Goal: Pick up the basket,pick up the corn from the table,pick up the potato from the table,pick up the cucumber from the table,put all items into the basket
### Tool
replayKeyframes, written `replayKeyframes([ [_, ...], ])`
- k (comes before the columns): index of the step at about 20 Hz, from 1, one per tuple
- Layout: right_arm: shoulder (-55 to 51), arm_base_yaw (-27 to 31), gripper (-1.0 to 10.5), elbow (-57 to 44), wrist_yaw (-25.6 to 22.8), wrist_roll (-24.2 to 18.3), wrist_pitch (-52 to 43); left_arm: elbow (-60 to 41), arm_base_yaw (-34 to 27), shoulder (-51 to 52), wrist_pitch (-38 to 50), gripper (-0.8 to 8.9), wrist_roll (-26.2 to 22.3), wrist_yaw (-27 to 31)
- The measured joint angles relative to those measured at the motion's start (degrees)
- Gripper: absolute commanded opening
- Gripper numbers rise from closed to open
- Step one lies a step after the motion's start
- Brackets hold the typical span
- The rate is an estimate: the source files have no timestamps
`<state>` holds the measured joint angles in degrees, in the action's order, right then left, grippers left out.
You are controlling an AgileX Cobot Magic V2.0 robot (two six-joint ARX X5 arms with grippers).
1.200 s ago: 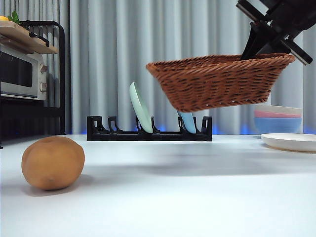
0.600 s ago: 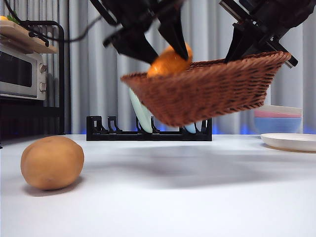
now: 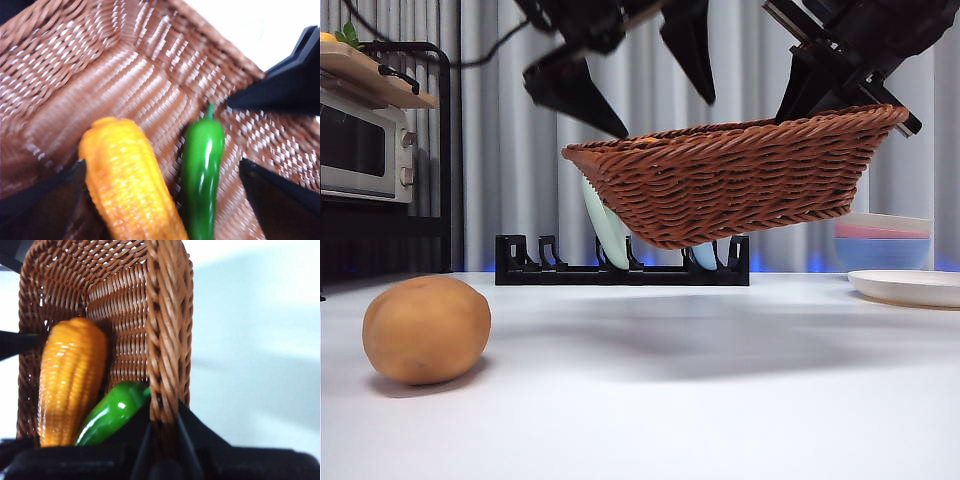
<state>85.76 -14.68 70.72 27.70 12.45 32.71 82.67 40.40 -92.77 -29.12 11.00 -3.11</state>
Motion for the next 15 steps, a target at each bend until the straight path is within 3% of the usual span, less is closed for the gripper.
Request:
replayKeyframes([
  [5,0.0,1.0,-0.1,0.0,0.2,0.0,-3.7,6.5,0.0,8.9,-20.7,6.55,-4.7,0.3],
  [8,0.0,2.8,-0.1,0.0,0.2,0.0,-4.1,6.0,0.2,16.1,-33.0,6.55,-5.2,5.5],
  [11,0.0,4.5,-0.1,0.0,0.2,0.1,-4.6,0.0,0.7,22.2,-33.8,6.55,-2.9,5.7],
  [15,0.0,5.9,-0.1,0.0,0.2,0.2,-4.7,-15.9,0.8,31.0,-30.7,6.56,4.9,5.9],
])
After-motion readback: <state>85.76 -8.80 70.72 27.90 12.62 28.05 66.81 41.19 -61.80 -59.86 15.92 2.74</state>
